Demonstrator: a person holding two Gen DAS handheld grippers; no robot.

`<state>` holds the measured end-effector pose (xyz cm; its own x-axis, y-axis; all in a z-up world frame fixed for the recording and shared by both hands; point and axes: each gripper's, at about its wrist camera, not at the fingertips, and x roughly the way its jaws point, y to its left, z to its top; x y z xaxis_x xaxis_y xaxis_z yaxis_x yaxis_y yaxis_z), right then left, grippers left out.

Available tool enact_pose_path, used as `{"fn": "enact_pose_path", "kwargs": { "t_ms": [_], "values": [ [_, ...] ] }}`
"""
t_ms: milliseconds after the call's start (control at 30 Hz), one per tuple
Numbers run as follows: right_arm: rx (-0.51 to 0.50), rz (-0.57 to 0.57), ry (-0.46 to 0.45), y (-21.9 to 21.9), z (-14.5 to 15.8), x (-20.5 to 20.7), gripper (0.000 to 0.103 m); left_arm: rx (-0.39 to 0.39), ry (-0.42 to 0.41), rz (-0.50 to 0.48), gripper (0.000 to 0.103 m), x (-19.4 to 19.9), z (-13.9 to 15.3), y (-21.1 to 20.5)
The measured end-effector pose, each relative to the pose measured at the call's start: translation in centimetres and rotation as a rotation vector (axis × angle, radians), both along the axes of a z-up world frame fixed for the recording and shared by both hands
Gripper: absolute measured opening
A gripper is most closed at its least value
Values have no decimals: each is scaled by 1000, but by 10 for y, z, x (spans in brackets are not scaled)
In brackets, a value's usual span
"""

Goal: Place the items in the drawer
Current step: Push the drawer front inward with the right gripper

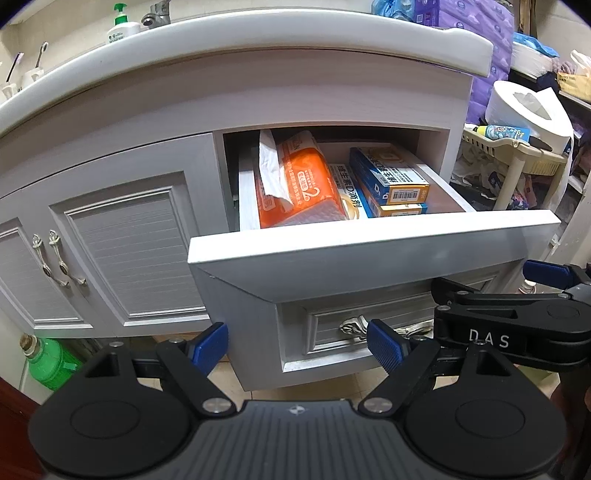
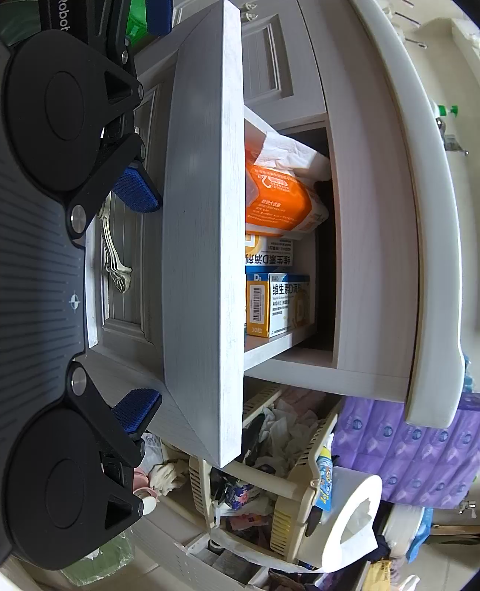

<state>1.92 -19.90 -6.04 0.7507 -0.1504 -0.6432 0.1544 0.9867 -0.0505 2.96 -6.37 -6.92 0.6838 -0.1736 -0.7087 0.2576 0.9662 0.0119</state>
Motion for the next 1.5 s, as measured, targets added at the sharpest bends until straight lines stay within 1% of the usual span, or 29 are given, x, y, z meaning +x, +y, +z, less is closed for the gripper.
{"fn": "enact_pose_path", "kwargs": {
  "t_ms": [333,567,700,900,1033,1500],
  "values": [
    [-20,-1,9,6,2,0,103,3,21,4,98,4,0,-1],
    [-28,-5,19,4,3,7,103,-19,46,52,98,12,0,2],
    [-24,-4,19,3,2,9,103,-7,31,54,98,12,1,0],
    [-5,0,10,1,0,11,103,-10,13,53,98,12,-1,0],
    [1,3,8,-1,0,12,103,13,-6,51,98,12,-3,-3],
    [2,3,8,-2,0,23,103,11,-11,51,98,18,-4,-4]
  ]
}}
